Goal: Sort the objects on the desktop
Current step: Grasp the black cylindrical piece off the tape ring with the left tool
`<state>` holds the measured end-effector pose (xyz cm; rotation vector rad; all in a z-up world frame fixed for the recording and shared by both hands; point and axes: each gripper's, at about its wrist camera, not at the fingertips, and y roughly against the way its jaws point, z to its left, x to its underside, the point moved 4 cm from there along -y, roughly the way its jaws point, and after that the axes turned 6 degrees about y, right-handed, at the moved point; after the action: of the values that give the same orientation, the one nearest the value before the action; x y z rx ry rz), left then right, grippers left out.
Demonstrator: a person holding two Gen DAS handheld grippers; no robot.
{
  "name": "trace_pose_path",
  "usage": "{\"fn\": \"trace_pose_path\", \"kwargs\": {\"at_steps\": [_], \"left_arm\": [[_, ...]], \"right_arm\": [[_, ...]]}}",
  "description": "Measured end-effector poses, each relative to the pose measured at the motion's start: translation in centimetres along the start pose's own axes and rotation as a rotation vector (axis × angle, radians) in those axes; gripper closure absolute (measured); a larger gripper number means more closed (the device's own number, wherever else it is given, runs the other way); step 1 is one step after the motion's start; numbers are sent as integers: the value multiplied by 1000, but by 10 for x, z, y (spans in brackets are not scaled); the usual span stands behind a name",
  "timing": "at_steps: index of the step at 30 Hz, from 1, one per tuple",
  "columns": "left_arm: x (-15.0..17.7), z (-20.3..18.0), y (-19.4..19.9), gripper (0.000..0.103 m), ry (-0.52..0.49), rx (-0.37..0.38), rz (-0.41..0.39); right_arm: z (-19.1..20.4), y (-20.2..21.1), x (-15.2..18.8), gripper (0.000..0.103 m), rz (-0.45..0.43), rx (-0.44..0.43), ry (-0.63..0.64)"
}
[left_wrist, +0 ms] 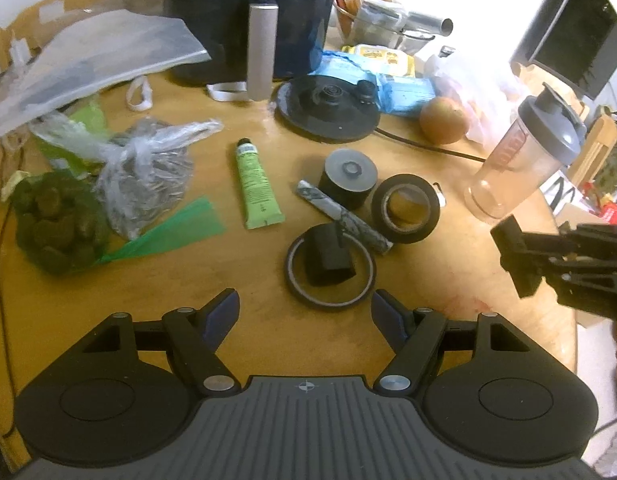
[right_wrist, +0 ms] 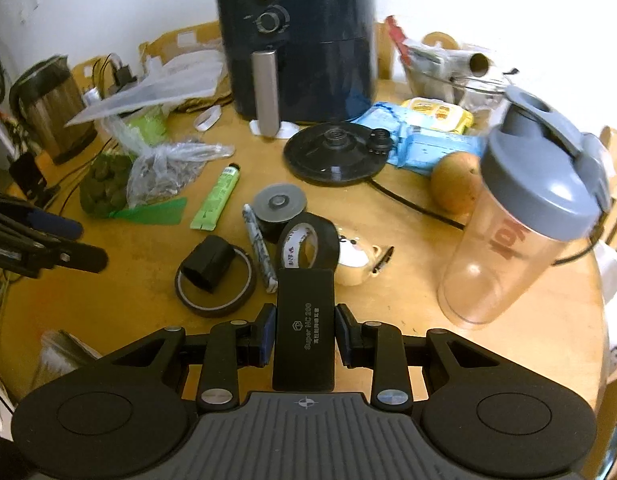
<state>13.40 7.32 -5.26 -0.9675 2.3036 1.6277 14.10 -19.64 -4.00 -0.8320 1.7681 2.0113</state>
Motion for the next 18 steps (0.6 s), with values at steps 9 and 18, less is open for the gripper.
{"fn": "trace_pose_path", "kwargs": {"at_steps": [9,18], "left_arm": [[-11,-6,-37,31,63,68,40],[-21,1,-70,31,192,113,95]], "right_arm": [[-12,16,15,69,-23,76,-60],[-15,36,29,69,-87,129,-58]]}}
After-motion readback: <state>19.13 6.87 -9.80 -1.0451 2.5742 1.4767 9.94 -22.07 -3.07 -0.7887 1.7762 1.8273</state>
